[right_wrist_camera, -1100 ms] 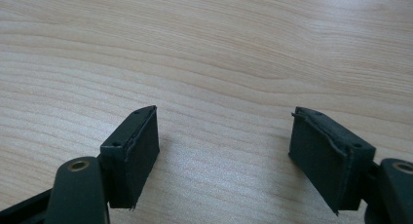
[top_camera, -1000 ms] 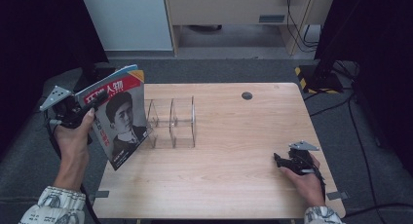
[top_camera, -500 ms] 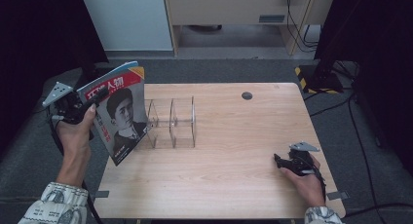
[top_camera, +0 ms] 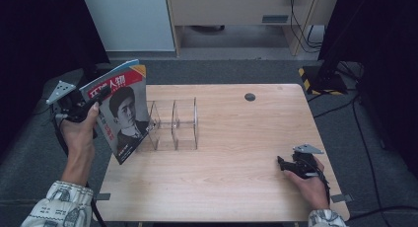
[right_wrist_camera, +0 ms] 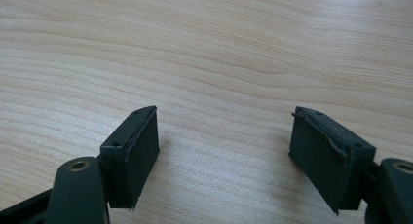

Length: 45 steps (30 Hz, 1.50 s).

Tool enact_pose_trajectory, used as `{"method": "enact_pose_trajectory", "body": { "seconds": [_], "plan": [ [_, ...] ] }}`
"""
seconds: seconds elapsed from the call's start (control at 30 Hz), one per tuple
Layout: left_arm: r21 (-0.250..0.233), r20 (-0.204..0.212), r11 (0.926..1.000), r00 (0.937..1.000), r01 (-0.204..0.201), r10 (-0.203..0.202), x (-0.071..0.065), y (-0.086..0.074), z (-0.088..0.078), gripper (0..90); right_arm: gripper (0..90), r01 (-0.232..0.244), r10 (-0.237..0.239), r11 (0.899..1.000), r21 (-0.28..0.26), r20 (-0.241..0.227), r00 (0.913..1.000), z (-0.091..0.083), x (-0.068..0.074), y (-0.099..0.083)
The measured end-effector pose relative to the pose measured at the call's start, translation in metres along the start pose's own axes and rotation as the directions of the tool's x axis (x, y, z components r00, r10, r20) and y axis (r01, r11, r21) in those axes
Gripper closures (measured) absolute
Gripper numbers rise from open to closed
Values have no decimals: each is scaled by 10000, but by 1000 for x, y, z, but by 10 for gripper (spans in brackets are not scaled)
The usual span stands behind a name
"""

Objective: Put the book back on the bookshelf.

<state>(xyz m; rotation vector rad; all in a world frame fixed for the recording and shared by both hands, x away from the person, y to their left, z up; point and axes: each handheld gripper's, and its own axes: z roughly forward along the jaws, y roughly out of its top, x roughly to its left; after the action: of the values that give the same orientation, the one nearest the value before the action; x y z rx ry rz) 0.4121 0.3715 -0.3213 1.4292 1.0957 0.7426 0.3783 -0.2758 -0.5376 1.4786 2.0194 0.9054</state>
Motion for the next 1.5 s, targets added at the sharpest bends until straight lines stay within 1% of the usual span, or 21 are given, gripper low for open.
{"method": "enact_pose_trajectory", "body": {
  "seconds": [0.1,0.13,0.27,0.43,0.57,0.6,0.93,1.03,1.07,1.27,1.5],
  "plan": [
    [-12,-31,10000,10000,-21,21,0,-1,2,865,264,0,0,10000,1,2,10000,0,0,0],
    [-27,-76,9999,9999,-115,114,-1,-3,4,865,264,1,-1,10000,1,3,10000,0,0,0],
    [-31,-100,9996,9996,-274,274,-4,-6,8,865,263,4,-4,10000,-1,-1,10000,0,0,0],
    [-59,-93,9997,9997,-236,235,-4,-12,12,865,263,1,-1,10000,-1,-1,10000,0,0,0],
    [-29,-156,9994,9993,-352,352,-5,-13,14,865,264,-2,2,10000,-1,1,10000,0,0,0],
    [-120,-196,9991,9990,-404,401,-6,-14,14,865,264,-2,2,10000,-1,-2,10000,0,0,0],
    [-483,8,9983,9995,-314,314,-7,-21,17,865,264,1,-1,10000,-1,-3,10000,0,0,0],
    [-477,36,9985,9996,-274,276,-6,-24,18,865,264,-2,2,10000,0,-2,10000,0,0,0],
    [-481,29,9986,9997,-221,222,-5,-27,18,865,263,-4,4,10000,-1,-5,10000,0,0,0],
    [-442,55,9988,9998,-206,209,-4,-35,20,865,264,9,-9,10000,-7,0,10000,0,0,0],
    [-586,96,9980,9997,-215,221,-2,-39,18,865,264,-27,28,10000,-21,11,10000,-1,0,-1]
  ]
}}
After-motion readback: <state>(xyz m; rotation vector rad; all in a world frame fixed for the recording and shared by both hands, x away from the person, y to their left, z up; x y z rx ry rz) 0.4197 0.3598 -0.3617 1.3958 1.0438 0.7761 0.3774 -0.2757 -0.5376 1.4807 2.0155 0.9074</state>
